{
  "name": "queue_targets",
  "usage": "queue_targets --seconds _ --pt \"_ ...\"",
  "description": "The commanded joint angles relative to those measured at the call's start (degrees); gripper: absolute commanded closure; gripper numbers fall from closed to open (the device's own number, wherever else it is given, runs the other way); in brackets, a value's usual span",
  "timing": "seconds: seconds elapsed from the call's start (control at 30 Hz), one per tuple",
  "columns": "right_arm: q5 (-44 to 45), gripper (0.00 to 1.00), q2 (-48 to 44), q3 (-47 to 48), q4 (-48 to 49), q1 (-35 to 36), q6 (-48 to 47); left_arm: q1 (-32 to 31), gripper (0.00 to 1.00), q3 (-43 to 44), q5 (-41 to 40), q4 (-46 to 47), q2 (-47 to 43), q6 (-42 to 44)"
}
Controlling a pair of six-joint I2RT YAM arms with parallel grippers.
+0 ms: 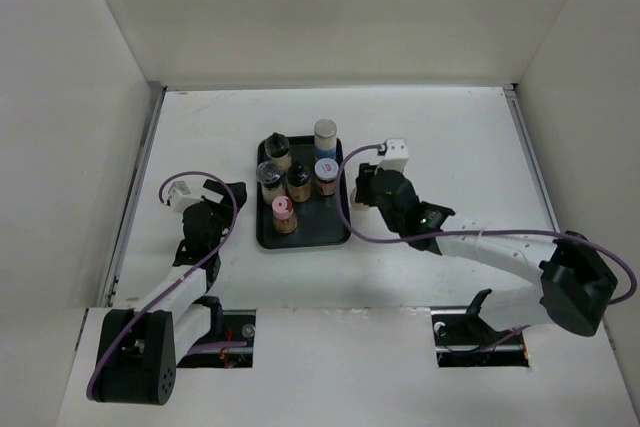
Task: Organize the condiment bottles
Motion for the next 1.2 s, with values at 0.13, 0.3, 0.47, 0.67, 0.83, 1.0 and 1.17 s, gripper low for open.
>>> queue_targets --seconds 0.13,0.3,0.47,0.67,0.83,1.0,1.17 --pt "-3.7 0.56 5.2 5.7 6.5 9.8 -0.7 -0.2 0.0 0.6 -0.9 1.9 -1.0 0.6" --pt "-4.9 0.55 13.0 10.4 8.8 12.0 -2.4 0.5 0.0 0.7 -1.3 0.1 -1.9 1.3" --pt "-4.5 0.52 17.8 12.6 9.9 12.9 -3.9 0.7 0.0 1.1 -2.5 -1.9 -2.9 1.9" --pt "-4.8 0.42 20.8 13.5 9.6 13.5 -4.1 0.9 0.0 2.5 -1.8 -3.4 -2.0 2.6" --pt "-5.3 0.3 20.5 13.6 9.6 13.8 -4.0 1.0 0.0 4.0 -0.4 -4.4 0.5 2.6" --pt "-4.7 0.0 13.5 11.3 10.4 14.2 -4.7 1.2 0.0 4.3 -1.3 -5.0 1.7 2.7" --pt "1.5 0.0 4.3 4.4 13.5 11.2 -4.2 1.8 0.0 4.2 -2.5 -6.0 0.2 2.7"
